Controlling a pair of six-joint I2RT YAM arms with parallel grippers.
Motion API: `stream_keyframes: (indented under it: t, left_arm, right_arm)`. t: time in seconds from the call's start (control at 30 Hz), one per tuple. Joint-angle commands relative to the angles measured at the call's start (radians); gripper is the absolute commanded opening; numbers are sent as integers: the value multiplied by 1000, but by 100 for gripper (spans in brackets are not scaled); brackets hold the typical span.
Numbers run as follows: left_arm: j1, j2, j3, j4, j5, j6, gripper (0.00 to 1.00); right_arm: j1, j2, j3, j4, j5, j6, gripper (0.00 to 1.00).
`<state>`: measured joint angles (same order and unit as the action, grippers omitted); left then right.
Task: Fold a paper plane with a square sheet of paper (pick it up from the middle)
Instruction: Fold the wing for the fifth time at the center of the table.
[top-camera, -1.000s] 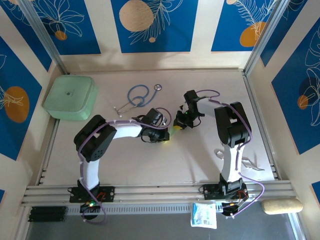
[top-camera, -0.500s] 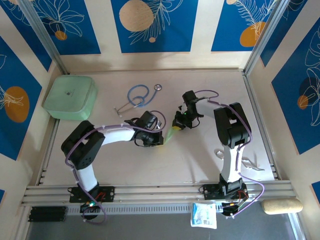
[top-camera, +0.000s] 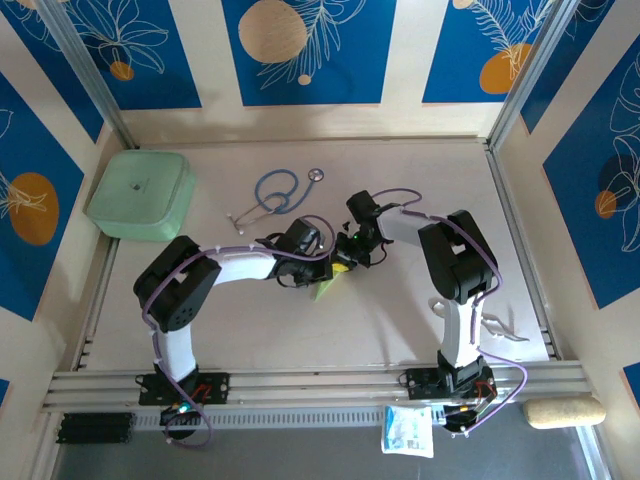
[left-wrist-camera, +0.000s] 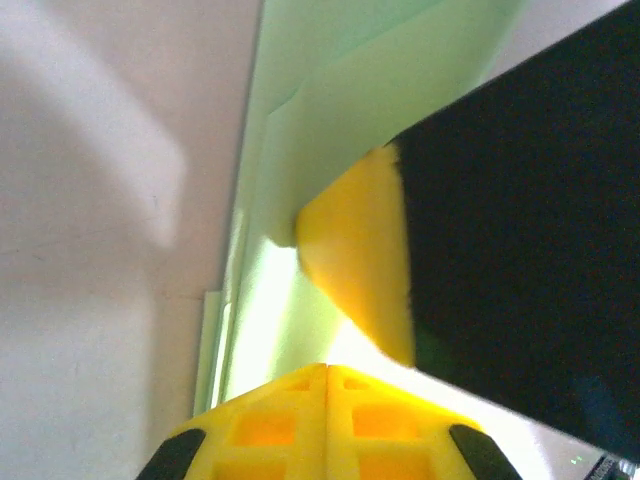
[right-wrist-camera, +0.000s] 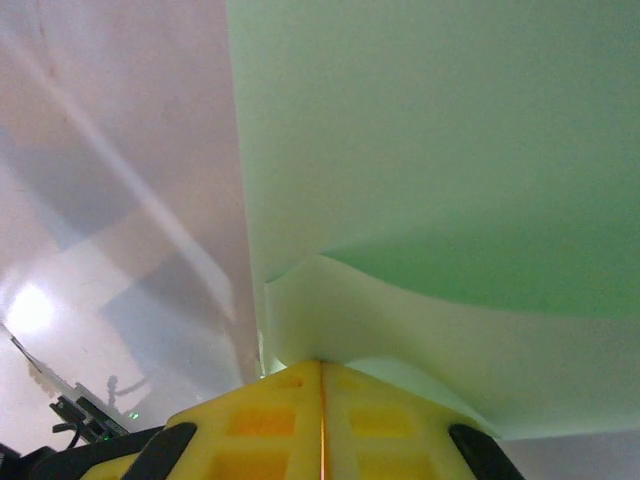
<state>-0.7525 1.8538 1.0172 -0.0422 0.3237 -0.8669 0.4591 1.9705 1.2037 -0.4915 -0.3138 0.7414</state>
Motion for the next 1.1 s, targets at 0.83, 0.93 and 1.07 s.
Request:
stream_keyframes:
  t: [0.83,0.93,1.07]
  left_arm:
    - [4,57,-1,-121,-74,-20,0]
    - [4,60,0,-136,-67,-16,0]
    - [4,66,-13,-149,-65,-28,0]
  right_arm:
    - [-45,-112,-181,237,-66,-204,10]
    - [-54,-82,-180,241,-55,-212,9]
    - [-83,-55,-190,267,-44,-215,9]
